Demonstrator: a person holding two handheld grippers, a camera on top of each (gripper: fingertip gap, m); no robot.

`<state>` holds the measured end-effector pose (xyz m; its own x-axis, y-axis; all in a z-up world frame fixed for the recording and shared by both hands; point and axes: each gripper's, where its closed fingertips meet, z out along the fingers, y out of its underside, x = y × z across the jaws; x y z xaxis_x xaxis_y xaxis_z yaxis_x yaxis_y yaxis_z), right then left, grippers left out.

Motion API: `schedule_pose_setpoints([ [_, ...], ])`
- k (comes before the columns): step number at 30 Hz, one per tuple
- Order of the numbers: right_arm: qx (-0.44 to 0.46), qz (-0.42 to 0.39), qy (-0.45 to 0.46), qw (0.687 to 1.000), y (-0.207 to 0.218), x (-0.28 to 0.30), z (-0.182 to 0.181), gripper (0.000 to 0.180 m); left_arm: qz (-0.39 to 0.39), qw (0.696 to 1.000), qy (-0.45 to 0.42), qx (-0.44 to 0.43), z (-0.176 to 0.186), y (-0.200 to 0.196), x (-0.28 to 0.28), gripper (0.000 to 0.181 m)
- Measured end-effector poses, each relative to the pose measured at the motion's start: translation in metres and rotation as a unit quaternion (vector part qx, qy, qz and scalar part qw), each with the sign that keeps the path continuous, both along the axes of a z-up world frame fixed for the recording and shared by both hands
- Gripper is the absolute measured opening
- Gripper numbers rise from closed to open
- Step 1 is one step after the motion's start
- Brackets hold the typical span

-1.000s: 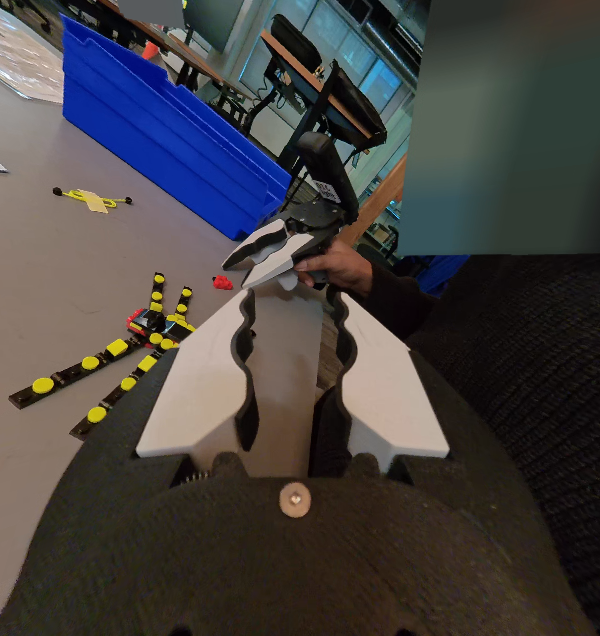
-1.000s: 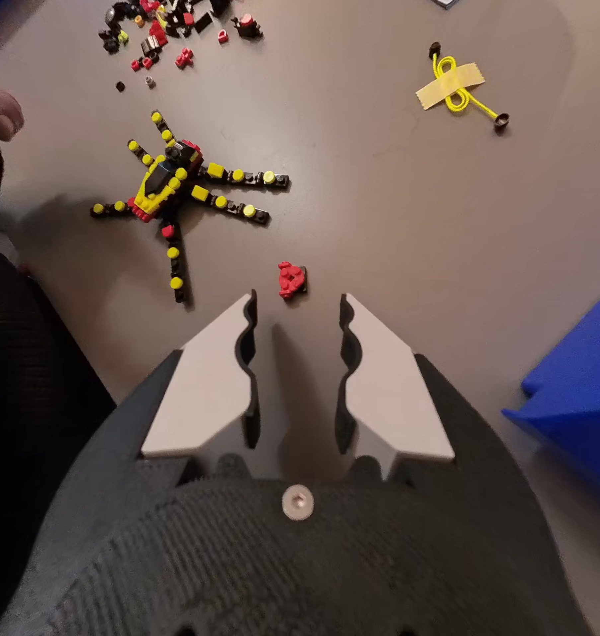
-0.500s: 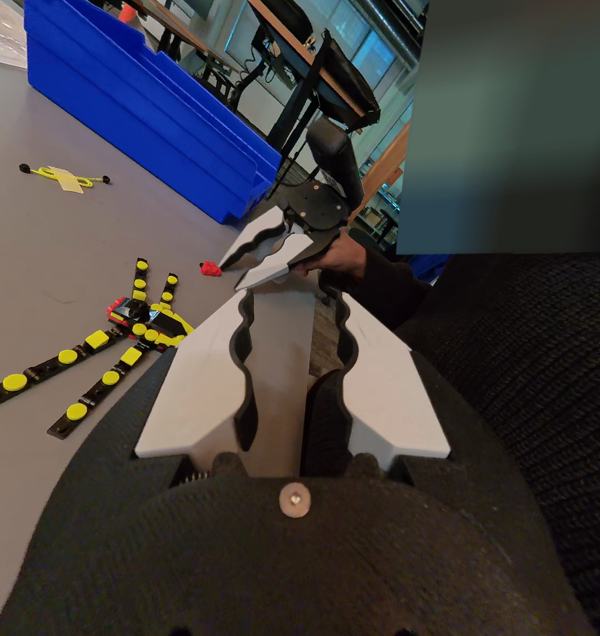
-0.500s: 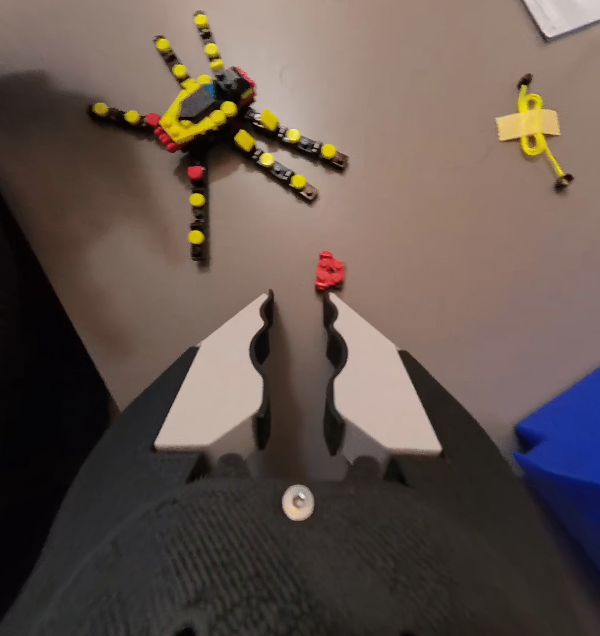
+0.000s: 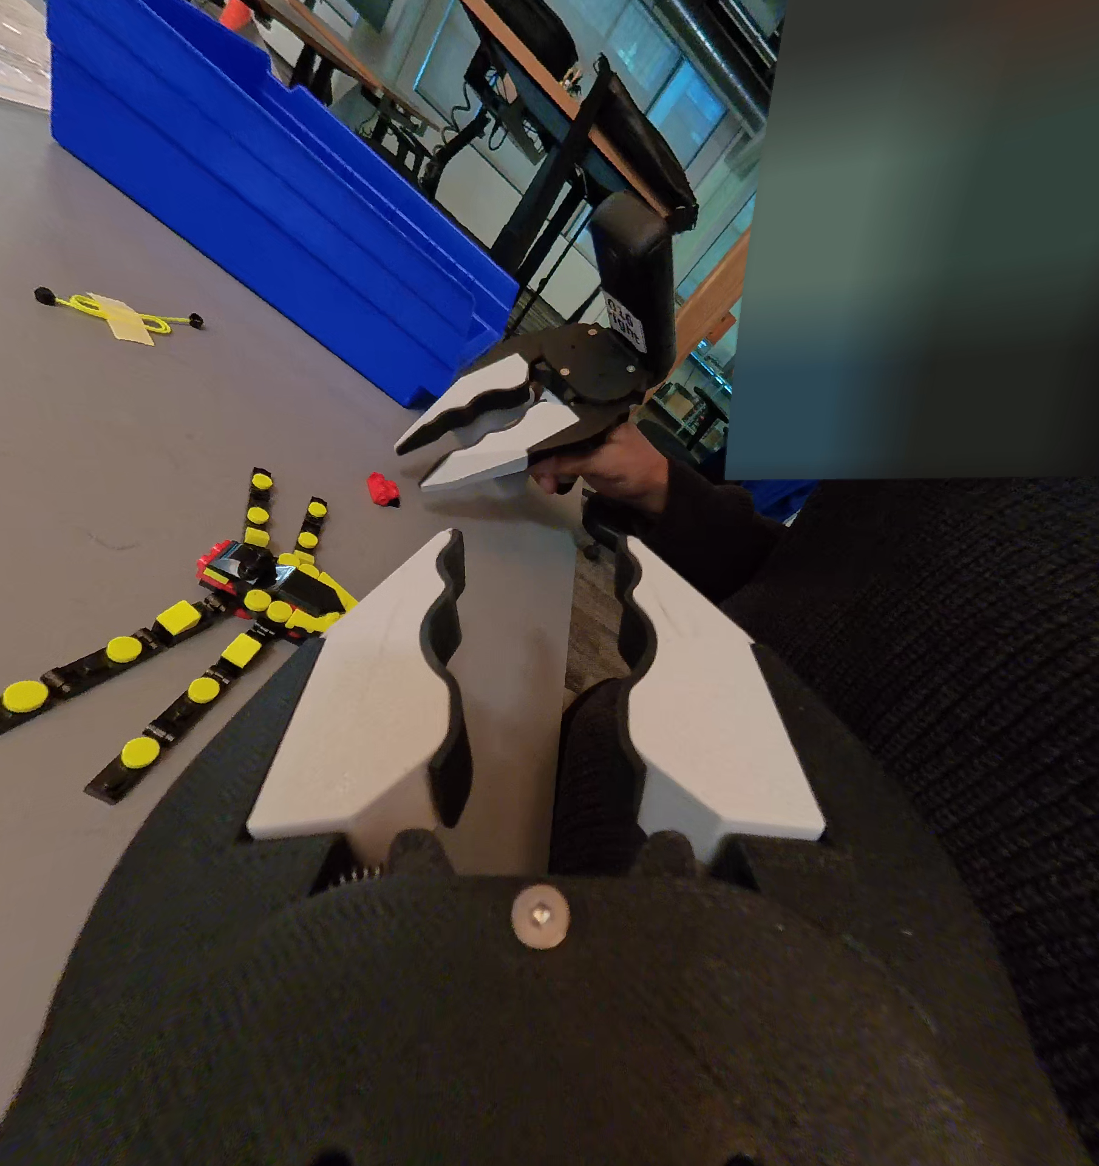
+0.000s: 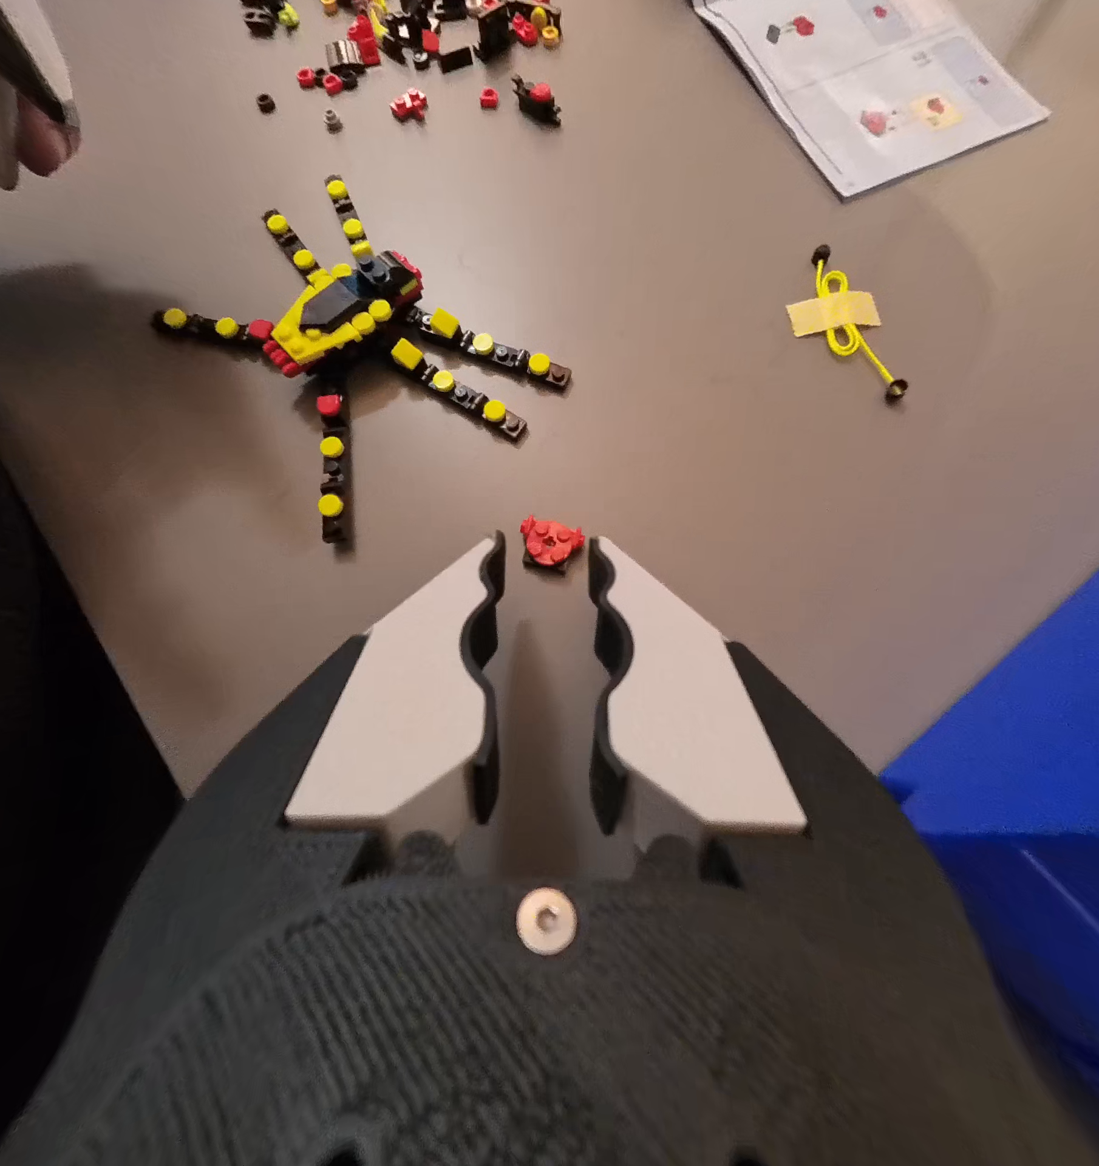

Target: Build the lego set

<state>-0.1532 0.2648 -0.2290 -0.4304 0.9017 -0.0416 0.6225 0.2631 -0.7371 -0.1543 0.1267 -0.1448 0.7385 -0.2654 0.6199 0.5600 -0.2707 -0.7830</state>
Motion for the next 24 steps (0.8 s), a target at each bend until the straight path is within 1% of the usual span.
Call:
schedule_pose_setpoints([
  [3,-0.007,0.0,-0.009,1.0,-0.0056,-0.0028,-0.003,0.024,0.001,1.0,-0.002,0.0,-0.0001,0.0002,-0.0007,0.046],
  [7,0.007,0.008,-0.014,1.0,-0.0096,-0.0038,-0.0073,0.022,0.001,1.0,-0.004,0.0,-0.0003,0.0007,-0.0009,0.045],
  [14,0.011,0.003,-0.011,1.0,-0.0074,-0.0042,-0.0069,0.019,-0.001,1.0,-0.007,0.004,0.0016,0.0008,-0.0003,0.045],
  [24,0.027,0.001,-0.012,1.0,-0.005,-0.0035,-0.0084,0.005,-0.002,1.0,-0.007,0.003,0.0008,0.0009,-0.0001,0.045],
])
